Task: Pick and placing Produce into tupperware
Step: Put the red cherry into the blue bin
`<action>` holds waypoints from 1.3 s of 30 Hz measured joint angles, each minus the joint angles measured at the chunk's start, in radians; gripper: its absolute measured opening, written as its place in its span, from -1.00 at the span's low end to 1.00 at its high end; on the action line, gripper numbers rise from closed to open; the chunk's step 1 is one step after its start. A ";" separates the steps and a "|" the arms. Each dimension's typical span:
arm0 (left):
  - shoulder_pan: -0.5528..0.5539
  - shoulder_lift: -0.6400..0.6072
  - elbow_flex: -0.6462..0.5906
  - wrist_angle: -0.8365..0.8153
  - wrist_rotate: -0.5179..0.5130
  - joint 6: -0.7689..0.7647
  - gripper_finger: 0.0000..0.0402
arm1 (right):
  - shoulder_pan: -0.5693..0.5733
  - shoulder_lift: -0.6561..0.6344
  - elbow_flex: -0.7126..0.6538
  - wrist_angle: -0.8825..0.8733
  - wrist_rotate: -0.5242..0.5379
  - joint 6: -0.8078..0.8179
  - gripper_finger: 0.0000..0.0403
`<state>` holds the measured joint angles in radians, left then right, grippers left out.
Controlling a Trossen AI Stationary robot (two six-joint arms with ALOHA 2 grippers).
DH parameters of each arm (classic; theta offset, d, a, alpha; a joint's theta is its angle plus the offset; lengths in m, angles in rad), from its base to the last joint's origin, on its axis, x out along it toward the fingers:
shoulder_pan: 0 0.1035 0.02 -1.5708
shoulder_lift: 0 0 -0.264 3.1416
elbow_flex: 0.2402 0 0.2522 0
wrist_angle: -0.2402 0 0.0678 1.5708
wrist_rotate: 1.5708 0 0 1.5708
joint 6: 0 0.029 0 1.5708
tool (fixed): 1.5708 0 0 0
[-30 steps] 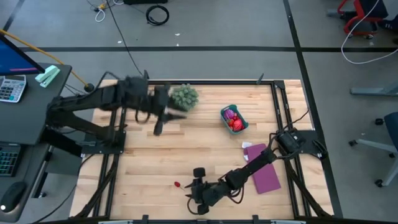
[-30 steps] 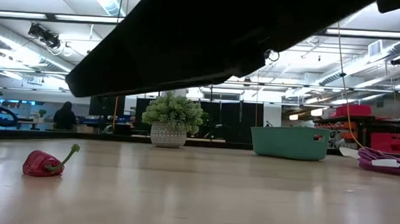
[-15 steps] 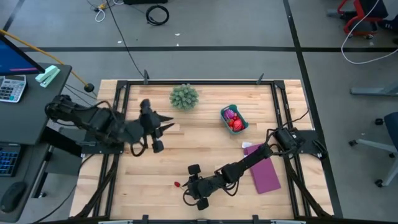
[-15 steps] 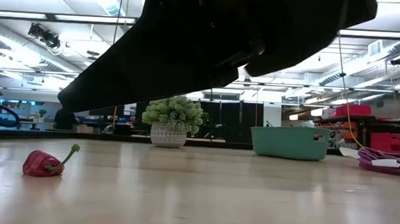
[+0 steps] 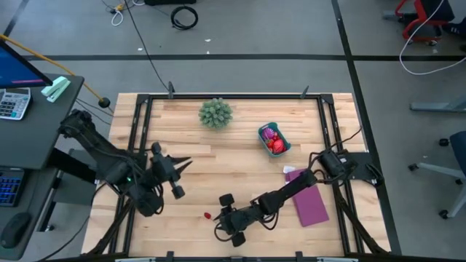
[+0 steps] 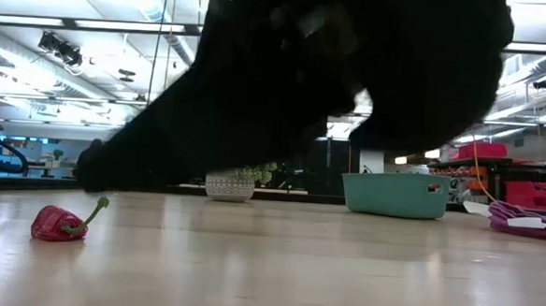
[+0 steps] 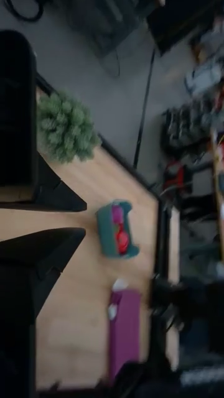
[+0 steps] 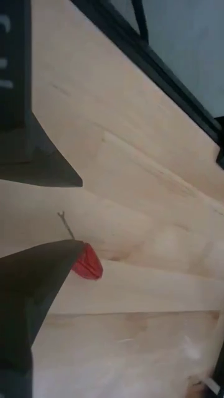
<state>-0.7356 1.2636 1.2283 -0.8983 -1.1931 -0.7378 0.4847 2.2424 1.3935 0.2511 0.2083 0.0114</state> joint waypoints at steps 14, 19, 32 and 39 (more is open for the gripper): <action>-0.015 0.000 -0.028 0.004 -0.042 -0.063 -0.76 | -0.022 0.053 0.000 0.043 0.104 -0.034 -0.22; -0.015 0.000 -0.028 0.004 -0.042 -0.062 -0.76 | -0.025 0.053 0.000 0.066 0.061 -0.032 -0.22; -0.015 0.000 -0.028 0.004 -0.042 -0.062 -0.78 | -0.017 0.053 0.000 0.071 0.049 -0.030 -0.22; -0.015 0.000 -0.028 0.004 -0.042 -0.063 -0.79 | -0.015 0.053 0.000 0.105 -0.011 -0.008 -0.22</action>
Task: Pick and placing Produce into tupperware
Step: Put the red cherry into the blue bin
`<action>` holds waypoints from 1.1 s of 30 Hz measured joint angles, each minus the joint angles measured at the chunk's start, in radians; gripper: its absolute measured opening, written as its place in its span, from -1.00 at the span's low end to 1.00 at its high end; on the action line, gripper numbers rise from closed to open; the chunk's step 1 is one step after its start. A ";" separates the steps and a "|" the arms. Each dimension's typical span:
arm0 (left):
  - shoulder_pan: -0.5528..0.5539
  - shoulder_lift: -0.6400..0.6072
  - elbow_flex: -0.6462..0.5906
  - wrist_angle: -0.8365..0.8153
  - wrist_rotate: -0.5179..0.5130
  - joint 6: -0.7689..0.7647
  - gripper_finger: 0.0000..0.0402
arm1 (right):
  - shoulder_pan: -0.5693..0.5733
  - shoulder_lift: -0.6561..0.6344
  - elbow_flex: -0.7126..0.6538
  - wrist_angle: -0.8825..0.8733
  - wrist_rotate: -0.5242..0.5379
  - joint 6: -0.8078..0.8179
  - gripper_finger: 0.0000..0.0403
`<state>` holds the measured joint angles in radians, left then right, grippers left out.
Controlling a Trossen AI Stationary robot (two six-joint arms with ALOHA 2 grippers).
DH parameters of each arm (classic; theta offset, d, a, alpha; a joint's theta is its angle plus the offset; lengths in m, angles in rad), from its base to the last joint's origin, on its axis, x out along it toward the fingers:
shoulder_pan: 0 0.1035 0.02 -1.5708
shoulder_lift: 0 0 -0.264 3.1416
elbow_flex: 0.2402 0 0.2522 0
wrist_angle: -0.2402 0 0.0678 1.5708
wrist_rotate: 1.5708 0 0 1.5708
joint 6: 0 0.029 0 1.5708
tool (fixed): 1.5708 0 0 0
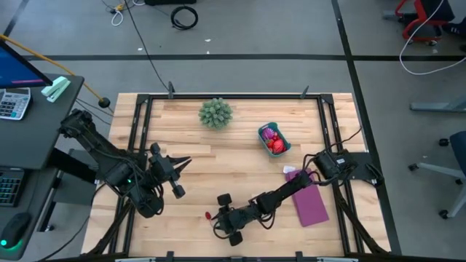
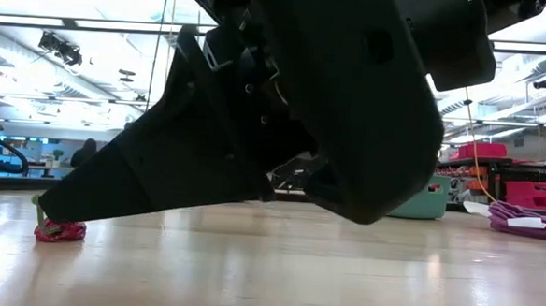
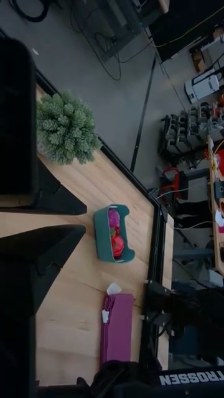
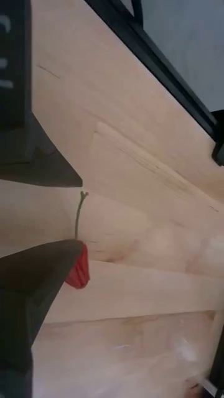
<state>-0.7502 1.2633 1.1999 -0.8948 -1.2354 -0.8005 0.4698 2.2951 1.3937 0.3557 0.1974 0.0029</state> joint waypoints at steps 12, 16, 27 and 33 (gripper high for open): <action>0.000 0.000 0.000 0.000 0.000 0.000 -0.81 | 0.012 0.000 0.000 0.062 -0.019 -0.005 -0.22; 0.000 0.000 0.000 0.001 0.000 0.000 -0.80 | 0.011 0.000 0.000 0.064 -0.017 -0.016 -0.22; 0.000 0.000 0.000 0.003 0.000 0.000 -0.83 | 0.012 0.117 0.058 0.179 -0.031 -0.042 -0.22; 0.000 0.000 0.000 0.001 0.001 0.001 -0.80 | 0.010 0.118 0.072 0.186 -0.012 -0.075 -0.22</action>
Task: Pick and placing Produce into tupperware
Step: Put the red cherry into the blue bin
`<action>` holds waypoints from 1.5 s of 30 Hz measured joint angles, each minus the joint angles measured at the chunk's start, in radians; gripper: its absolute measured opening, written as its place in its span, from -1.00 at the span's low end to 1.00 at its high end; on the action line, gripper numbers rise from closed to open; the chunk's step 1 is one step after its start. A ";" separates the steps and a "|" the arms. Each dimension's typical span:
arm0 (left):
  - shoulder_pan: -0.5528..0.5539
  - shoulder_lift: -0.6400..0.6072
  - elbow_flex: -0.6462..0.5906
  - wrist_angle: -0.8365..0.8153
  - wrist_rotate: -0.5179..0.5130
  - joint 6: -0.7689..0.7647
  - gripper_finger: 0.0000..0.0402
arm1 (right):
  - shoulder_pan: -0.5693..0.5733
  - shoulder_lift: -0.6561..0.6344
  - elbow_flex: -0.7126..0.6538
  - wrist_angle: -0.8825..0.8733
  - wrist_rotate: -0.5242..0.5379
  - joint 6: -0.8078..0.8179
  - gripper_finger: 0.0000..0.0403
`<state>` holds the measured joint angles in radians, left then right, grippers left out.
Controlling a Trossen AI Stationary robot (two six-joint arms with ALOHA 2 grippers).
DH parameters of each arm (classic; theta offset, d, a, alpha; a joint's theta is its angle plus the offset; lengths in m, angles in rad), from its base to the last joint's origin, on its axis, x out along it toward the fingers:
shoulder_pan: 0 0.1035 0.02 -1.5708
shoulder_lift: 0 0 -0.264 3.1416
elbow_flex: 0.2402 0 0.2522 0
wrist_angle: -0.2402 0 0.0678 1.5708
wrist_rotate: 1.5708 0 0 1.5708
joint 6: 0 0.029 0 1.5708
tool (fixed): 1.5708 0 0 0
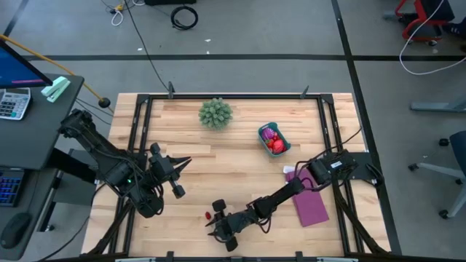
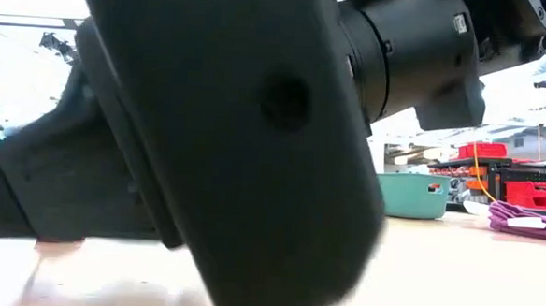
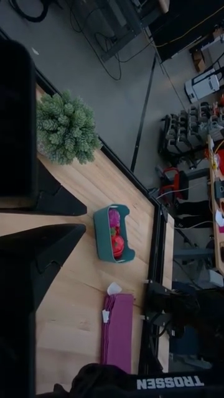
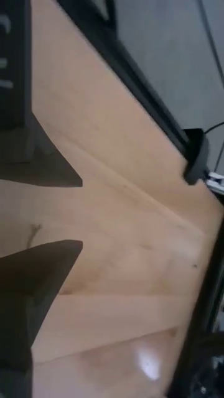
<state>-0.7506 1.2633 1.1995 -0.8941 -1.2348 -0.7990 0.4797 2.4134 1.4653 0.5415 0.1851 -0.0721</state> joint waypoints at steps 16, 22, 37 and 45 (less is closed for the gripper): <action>0.000 0.000 0.000 0.000 0.001 -0.001 -0.82 | -0.023 0.006 0.000 0.014 0.003 0.012 -0.66; 0.000 0.000 0.000 0.000 0.001 -0.001 -0.83 | -0.048 0.006 0.000 0.013 0.047 0.047 -0.95; 0.000 0.000 0.000 0.002 0.002 -0.011 -0.84 | -0.114 -0.388 -0.001 -0.685 0.431 0.052 -0.99; 0.000 0.000 0.000 0.005 0.027 -0.050 -0.84 | -0.188 -0.606 -0.133 -1.426 0.635 0.549 -0.99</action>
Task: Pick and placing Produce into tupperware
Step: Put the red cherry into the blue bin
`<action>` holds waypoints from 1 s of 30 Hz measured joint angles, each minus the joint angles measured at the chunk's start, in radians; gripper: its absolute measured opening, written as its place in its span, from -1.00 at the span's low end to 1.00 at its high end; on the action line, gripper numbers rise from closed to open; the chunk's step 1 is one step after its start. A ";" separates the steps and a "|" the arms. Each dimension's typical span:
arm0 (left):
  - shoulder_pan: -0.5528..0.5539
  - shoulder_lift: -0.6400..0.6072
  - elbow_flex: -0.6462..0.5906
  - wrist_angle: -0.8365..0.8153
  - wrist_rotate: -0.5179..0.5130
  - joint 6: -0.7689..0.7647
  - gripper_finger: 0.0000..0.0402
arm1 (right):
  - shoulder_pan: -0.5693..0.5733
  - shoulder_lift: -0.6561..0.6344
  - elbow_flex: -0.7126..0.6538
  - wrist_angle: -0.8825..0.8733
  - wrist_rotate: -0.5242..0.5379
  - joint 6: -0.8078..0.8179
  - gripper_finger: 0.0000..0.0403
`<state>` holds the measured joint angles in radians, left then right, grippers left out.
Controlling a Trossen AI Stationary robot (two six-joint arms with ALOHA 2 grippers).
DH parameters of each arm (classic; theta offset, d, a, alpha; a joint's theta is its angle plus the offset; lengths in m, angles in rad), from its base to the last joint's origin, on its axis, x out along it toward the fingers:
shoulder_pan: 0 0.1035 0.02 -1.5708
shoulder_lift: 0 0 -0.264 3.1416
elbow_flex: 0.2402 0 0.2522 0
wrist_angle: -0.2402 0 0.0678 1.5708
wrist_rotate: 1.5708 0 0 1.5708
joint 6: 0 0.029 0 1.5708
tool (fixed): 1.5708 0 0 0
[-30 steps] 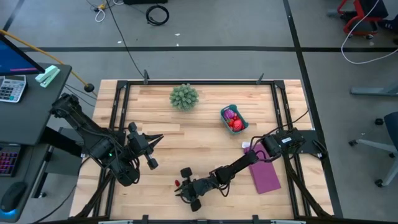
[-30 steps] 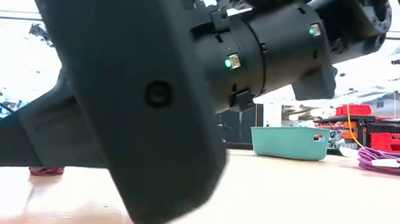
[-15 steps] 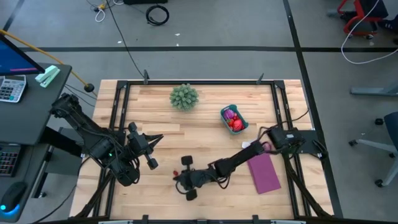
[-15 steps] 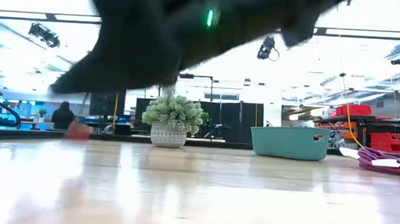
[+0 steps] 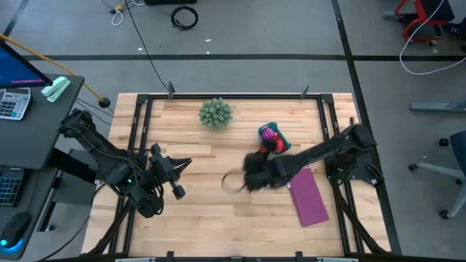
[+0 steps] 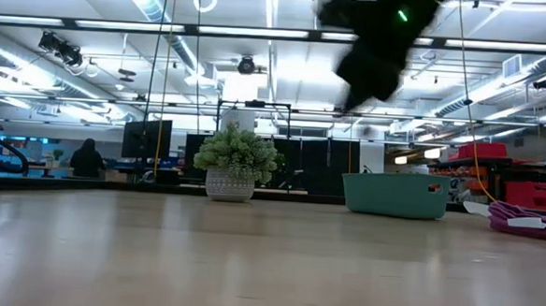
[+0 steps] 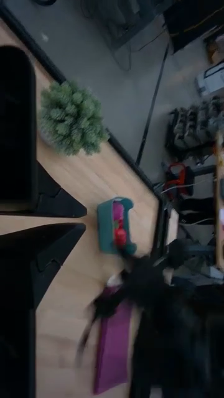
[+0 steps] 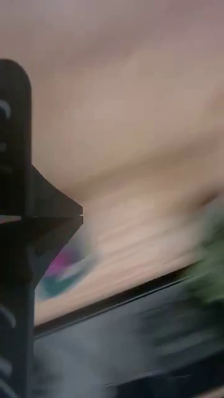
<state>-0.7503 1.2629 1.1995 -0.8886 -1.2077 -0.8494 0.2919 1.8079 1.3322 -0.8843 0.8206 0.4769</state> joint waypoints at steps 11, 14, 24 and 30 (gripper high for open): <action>0.000 0.000 0.000 0.000 0.039 0.005 -0.85 | -0.046 -0.496 -0.628 0.173 -0.054 0.346 -1.00; 0.001 0.000 0.000 -0.001 0.036 0.007 -0.83 | -0.046 -0.612 -0.714 0.393 -0.035 0.246 -1.00; 0.001 0.000 0.000 -0.001 0.034 0.007 -0.87 | -0.096 -0.642 -0.834 0.617 -0.076 0.193 -1.00; 0.001 0.000 0.000 0.000 0.034 0.004 -0.82 | -0.093 -0.557 -0.878 0.712 0.010 0.189 -0.98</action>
<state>-0.7494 1.2633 1.1995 -0.8890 -1.1739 -0.8455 0.1989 1.2512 0.4542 -0.1718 0.8311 0.6656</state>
